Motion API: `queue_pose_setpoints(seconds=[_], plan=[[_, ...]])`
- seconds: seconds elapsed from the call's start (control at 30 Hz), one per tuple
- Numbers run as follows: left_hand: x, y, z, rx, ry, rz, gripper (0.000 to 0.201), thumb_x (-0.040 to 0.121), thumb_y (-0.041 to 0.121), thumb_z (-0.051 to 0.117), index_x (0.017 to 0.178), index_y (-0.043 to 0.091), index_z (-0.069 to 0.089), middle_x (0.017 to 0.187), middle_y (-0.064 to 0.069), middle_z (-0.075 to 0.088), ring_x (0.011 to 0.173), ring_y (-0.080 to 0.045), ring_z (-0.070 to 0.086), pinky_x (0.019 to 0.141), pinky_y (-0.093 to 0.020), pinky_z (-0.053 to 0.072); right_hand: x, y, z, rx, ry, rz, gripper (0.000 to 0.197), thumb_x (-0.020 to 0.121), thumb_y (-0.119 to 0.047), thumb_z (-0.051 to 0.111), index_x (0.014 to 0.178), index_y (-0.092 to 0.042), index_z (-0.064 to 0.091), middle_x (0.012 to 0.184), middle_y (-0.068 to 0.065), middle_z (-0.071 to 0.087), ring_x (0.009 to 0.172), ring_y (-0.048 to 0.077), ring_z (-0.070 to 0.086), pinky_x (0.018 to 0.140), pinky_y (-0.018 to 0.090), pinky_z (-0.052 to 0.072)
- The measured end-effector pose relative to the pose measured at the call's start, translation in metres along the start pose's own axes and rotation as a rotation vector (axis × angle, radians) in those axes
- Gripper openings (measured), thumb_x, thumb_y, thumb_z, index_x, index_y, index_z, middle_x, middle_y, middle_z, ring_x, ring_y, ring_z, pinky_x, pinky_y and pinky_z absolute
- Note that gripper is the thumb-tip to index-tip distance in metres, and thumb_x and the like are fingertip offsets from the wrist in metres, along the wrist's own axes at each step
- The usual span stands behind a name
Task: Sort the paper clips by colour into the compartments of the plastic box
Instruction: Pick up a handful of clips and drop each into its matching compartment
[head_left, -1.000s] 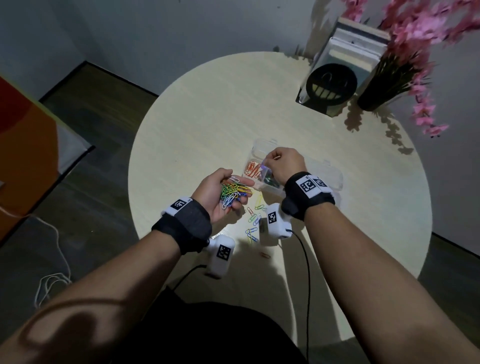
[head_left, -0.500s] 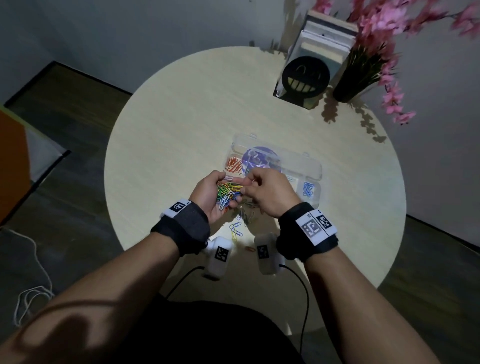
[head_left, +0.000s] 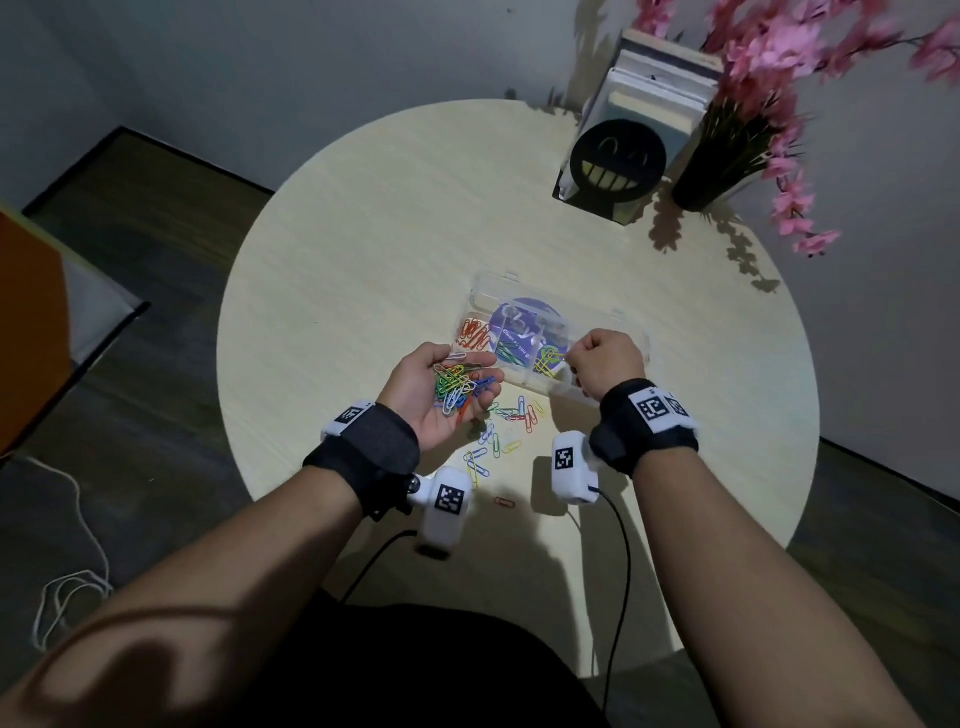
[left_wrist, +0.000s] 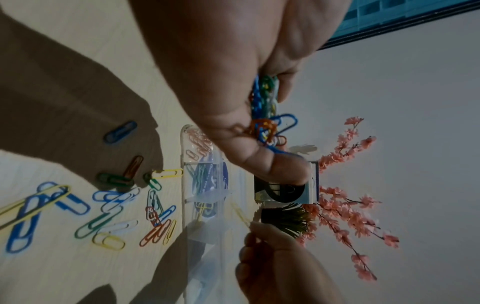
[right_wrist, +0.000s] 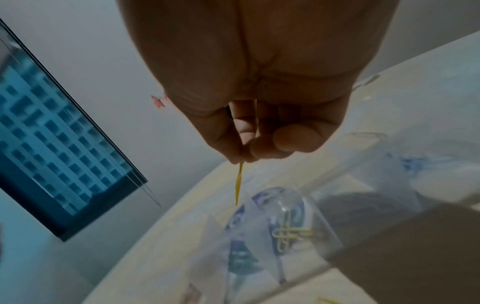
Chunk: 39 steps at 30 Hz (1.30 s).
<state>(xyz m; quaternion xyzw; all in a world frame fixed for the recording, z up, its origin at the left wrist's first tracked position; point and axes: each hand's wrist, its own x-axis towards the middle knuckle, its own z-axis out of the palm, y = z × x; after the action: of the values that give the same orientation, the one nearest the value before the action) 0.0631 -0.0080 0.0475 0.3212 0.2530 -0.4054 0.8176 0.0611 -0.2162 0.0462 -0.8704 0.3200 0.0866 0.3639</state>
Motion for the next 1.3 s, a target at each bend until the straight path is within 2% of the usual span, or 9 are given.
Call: queue_pose_setpoints(seconds=[0.13,0.2,0.37,0.53,0.63,0.73,0.87,0.97,1.3], plan=[[0.000,0.000,-0.003,-0.035,-0.032,-0.022,0.061,0.097,0.027,0.028,0.075,-0.007,0.073,0.082,-0.025,0.069,0.066,-0.034,0.069,0.057,-0.032,0.059,0.002,0.003,0.007,-0.017,-0.009,0.011,0.017,0.076,-0.015,0.063,0.061,-0.019,0.057,0.081,0.014,0.071,0.075,0.033,0.065,0.073,0.042,0.057],[-0.001,0.000,-0.003,-0.064,-0.060,-0.030,0.059,0.096,0.027,0.029,0.076,-0.009,0.072,0.087,-0.027,0.069,0.074,-0.039,0.069,0.063,-0.037,0.059,-0.005,-0.005,0.003,-0.002,0.002,-0.030,0.006,0.076,-0.016,0.066,0.073,-0.021,0.063,0.080,0.008,0.070,0.069,0.025,0.060,0.068,0.031,0.052],[-0.002,-0.003,0.005,-0.119,-0.099,-0.034,0.056,0.096,0.024,0.029,0.083,-0.013,0.070,0.093,-0.031,0.067,0.078,-0.044,0.068,0.067,-0.047,0.059,-0.051,-0.043,-0.007,0.027,-0.079,-0.397,0.004,0.079,-0.017,0.069,0.079,-0.020,0.067,0.061,-0.007,0.056,0.056,0.003,0.050,0.057,0.017,0.038],[-0.002,-0.008,0.008,-0.119,-0.101,-0.042,0.047,0.095,0.026,0.029,0.089,-0.003,0.065,0.081,-0.018,0.067,0.071,-0.027,0.067,0.076,-0.041,0.053,-0.079,-0.062,-0.006,-0.207,-0.261,-0.581,0.012,0.080,-0.016,0.068,0.092,-0.015,0.070,0.087,0.002,0.066,0.077,0.013,0.053,0.074,0.029,0.044],[-0.002,-0.006,0.005,-0.073,-0.120,-0.042,0.059,0.095,0.027,0.026,0.079,-0.004,0.074,0.084,-0.022,0.069,0.072,-0.028,0.067,0.069,-0.040,0.058,-0.077,-0.056,-0.007,-0.349,-0.251,-0.562,0.025,0.078,-0.015,0.068,0.103,-0.015,0.069,0.096,0.006,0.064,0.090,0.019,0.055,0.078,0.031,0.042],[-0.003,-0.005,0.004,-0.019,-0.140,-0.049,0.060,0.094,0.028,0.026,0.083,-0.004,0.075,0.092,-0.025,0.069,0.076,-0.032,0.068,0.075,-0.043,0.056,-0.078,-0.050,-0.006,-0.377,-0.266,-0.542,0.032,0.077,-0.018,0.071,0.109,-0.019,0.069,0.100,0.008,0.062,0.095,0.023,0.057,0.083,0.036,0.046],[-0.003,-0.007,0.004,-0.064,-0.128,-0.068,0.054,0.095,0.028,0.027,0.095,-0.006,0.069,0.100,-0.029,0.065,0.078,-0.037,0.068,0.069,-0.046,0.057,-0.080,-0.047,-0.006,-0.357,-0.244,-0.544,0.034,0.078,-0.017,0.071,0.111,-0.025,0.068,0.096,0.000,0.060,0.090,0.017,0.053,0.077,0.028,0.042],[-0.003,-0.008,0.004,-0.071,-0.125,-0.073,0.056,0.095,0.027,0.028,0.089,-0.008,0.072,0.098,-0.029,0.066,0.079,-0.038,0.069,0.074,-0.051,0.055,-0.082,-0.044,-0.007,-0.373,-0.240,-0.576,0.025,0.080,-0.013,0.069,0.104,-0.017,0.068,0.096,0.002,0.059,0.092,0.020,0.054,0.074,0.025,0.036],[-0.002,-0.007,0.004,-0.069,-0.114,-0.073,0.056,0.095,0.027,0.030,0.085,-0.008,0.073,0.102,-0.030,0.066,0.091,-0.042,0.066,0.085,-0.056,0.049,-0.084,-0.038,-0.005,-0.350,-0.205,-0.651,0.019,0.080,-0.009,0.065,0.097,-0.015,0.060,0.097,0.006,0.064,0.094,0.025,0.058,0.075,0.031,0.043]])
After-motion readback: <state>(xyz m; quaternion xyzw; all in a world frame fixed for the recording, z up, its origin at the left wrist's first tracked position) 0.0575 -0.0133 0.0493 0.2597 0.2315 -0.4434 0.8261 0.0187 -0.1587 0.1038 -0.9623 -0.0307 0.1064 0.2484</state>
